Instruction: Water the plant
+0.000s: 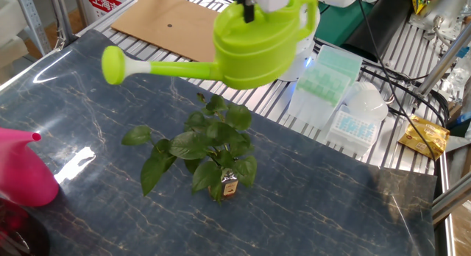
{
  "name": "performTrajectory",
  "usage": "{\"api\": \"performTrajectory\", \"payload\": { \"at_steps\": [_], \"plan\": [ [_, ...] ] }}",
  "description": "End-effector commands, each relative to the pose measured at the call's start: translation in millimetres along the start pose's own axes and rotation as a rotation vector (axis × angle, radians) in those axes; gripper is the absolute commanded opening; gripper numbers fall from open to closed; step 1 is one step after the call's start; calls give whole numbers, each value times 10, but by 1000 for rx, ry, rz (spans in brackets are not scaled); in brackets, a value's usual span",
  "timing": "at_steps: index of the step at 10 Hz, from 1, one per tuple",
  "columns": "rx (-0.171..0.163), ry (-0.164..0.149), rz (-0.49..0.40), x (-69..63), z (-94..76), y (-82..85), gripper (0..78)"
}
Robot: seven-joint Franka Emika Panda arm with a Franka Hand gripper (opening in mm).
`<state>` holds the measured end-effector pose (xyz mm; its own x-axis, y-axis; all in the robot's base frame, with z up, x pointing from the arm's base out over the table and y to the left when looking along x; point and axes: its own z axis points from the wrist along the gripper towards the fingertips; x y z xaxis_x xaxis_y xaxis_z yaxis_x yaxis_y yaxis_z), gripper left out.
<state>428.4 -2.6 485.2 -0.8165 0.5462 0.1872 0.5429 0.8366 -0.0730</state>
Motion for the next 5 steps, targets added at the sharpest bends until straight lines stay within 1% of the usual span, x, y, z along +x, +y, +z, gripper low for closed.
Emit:
{"api": "performTrajectory", "payload": {
  "at_steps": [1,4,5],
  "plan": [
    [-35,27,84,296,102,389,12],
    [-65,46,123,435,204,570,12],
    [-72,51,130,459,223,601,12]
  ]
}}
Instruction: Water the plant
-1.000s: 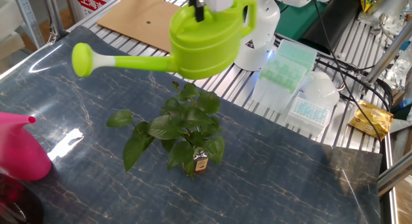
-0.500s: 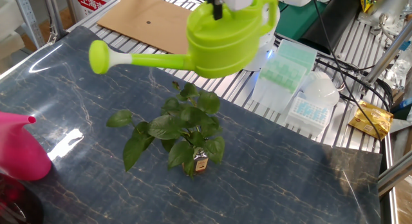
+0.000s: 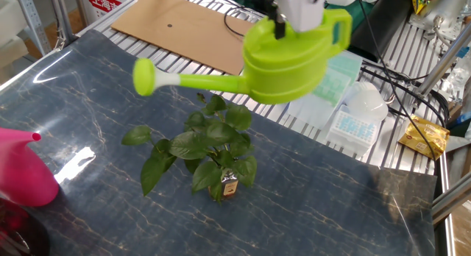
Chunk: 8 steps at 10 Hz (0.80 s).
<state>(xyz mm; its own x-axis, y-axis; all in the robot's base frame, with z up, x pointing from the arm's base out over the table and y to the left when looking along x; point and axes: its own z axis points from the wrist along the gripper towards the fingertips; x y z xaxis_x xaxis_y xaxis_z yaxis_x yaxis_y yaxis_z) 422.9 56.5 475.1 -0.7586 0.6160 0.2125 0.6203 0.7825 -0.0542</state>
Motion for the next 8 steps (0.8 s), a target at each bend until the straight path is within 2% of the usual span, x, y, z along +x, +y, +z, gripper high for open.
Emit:
{"api": "performTrajectory", "payload": {
  "at_steps": [1,3,5,8],
  "plan": [
    [-50,32,66,209,160,193,12],
    [-59,39,89,337,217,265,12],
    [-81,58,101,445,229,291,12],
    [-90,55,124,551,280,336,12]
  ]
}}
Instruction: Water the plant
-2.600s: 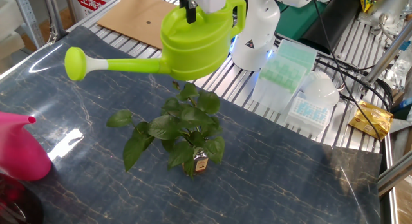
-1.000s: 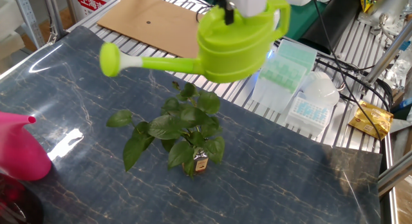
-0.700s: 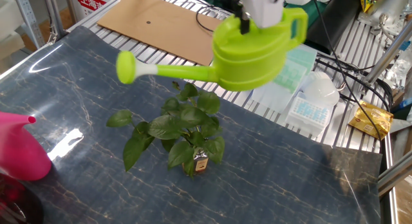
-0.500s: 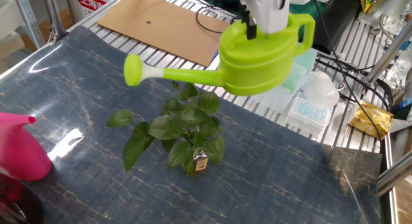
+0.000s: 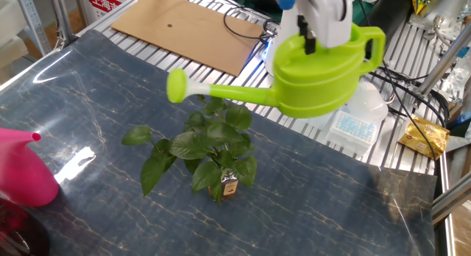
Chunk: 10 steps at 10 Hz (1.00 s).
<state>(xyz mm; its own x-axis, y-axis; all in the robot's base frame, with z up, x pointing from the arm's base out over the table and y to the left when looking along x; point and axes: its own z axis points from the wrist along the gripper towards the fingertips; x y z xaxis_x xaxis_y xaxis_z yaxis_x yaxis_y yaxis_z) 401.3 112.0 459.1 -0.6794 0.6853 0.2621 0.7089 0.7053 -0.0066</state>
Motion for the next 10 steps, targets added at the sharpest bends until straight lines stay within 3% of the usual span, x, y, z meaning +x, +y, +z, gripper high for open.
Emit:
{"api": "performTrajectory", "payload": {
  "at_steps": [1,6,8,10],
  "plan": [
    [-20,6,17,80,40,15,12],
    [-15,-1,24,64,19,18,12],
    [-10,14,16,54,12,20,12],
    [-1,5,-32,54,12,20,12]
  ]
}}
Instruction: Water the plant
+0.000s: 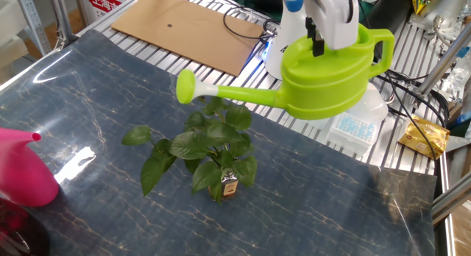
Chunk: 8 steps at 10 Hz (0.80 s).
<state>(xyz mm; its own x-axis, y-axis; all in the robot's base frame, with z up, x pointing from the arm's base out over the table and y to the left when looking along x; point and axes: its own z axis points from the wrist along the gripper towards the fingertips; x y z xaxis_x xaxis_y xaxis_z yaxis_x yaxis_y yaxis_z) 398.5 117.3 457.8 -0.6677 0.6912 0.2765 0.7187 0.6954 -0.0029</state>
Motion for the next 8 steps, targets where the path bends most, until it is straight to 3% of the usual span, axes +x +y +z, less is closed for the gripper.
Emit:
{"api": "performTrajectory", "payload": {
  "at_steps": [1,4,8],
  "plan": [
    [14,-13,-75,3,-15,2,12],
    [11,18,-124,3,-15,2,12],
    [-6,43,-57,3,-15,2,12]
  ]
}}
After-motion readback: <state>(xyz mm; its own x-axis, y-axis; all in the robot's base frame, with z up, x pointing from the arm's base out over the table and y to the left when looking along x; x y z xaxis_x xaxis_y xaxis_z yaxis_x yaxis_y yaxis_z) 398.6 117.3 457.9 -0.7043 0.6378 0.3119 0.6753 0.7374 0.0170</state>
